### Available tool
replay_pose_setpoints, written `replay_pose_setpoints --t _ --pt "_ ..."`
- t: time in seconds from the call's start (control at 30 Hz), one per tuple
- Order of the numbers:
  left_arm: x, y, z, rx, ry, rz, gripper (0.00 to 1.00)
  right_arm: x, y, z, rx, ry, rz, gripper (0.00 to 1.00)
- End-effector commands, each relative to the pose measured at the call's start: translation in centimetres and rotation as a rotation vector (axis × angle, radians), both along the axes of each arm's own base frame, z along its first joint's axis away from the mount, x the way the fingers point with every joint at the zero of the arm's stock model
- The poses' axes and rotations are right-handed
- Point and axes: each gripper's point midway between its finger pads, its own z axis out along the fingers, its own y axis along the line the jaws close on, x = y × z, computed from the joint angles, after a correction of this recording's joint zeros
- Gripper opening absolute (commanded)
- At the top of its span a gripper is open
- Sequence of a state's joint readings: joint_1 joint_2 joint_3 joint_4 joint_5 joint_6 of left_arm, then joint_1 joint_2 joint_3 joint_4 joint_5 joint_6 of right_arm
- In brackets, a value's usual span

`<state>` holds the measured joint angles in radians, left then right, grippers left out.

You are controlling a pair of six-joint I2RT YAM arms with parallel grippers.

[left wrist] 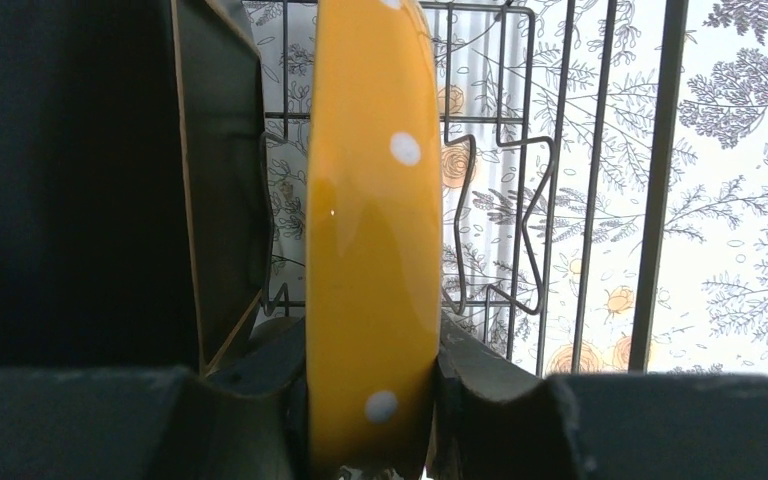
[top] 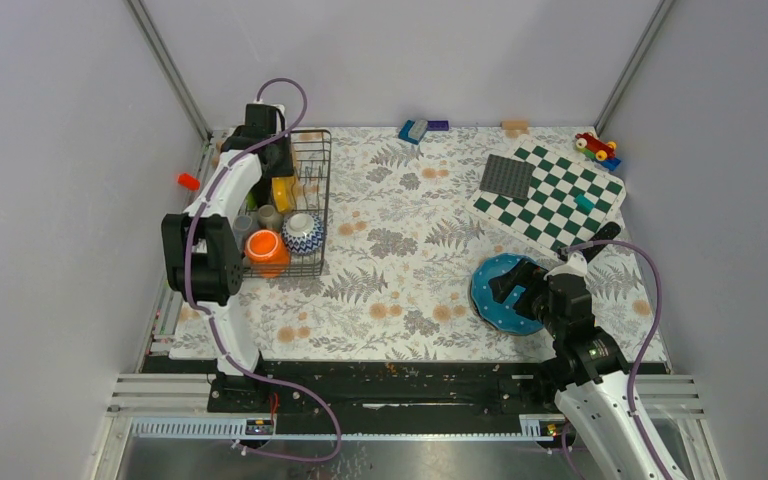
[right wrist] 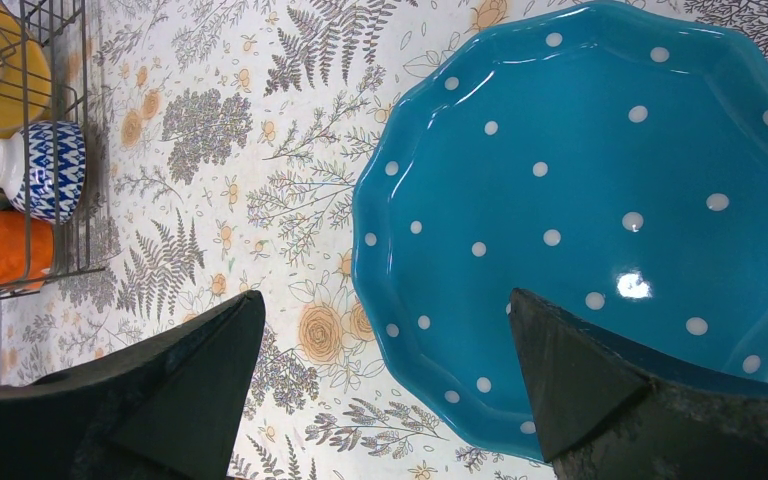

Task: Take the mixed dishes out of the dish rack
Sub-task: Pick up the plate from the dish rack.

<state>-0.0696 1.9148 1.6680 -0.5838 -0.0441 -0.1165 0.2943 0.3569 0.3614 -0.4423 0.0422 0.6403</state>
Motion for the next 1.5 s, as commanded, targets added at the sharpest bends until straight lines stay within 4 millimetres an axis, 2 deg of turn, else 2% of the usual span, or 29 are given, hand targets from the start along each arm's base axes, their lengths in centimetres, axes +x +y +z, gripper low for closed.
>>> replay_pose_setpoints --t 0.0,0.33,0.6,0.8,0.93,1.03,1.07,1.13,1.27,1.37,1.47 --pt "1.3 -0.9 11.5 -0.05 -0.296 -0.029 0.0 0.4 -0.1 0.6 -0.01 -0.034 0.0 1.0" --pt "0.6 -1.8 15.9 -0.048 -0.405 -0.124 0.0 0.4 -0.2 0.7 -0.013 -0.036 -0.005 1.0" --pt "-2.0 -3.8 22.3 -0.081 -0.561 -0.217 0.0 0.5 -0.2 0.5 -0.022 -0.025 -0.002 1.0" --pt "-5.8 -7.2 26.9 -0.011 -0.711 -0.356 0.0 0.7 -0.1 0.4 -0.026 -0.019 0.002 1.0" --pt "-9.0 -10.8 29.1 0.11 -0.824 -0.46 0.0 0.4 -0.5 0.8 -0.032 0.012 -0.022 1.0" --pt "-11.9 -13.7 28.8 0.271 -0.917 -0.574 0.0 -0.2 -0.6 1.8 -0.011 0.044 -0.04 0.99" --pt "-13.5 -14.7 29.2 0.332 -0.972 -0.622 0.0 -0.3 -0.5 2.3 0.003 0.05 -0.044 0.99" --pt "-16.2 -16.9 28.5 0.439 -1.045 -0.727 0.0 -0.6 0.0 3.2 0.037 0.058 -0.036 1.0" --pt "-20.6 -19.2 25.9 0.585 -1.176 -0.907 0.0 -1.0 1.9 5.7 0.146 0.049 0.022 1.0" --pt "-22.9 -20.0 24.9 0.628 -1.231 -0.948 0.0 -1.2 3.0 7.7 0.224 0.038 0.046 1.0" --pt "-24.8 -21.7 22.4 0.659 -1.212 -1.053 0.0 -1.2 4.1 9.9 0.303 0.014 0.078 1.0"
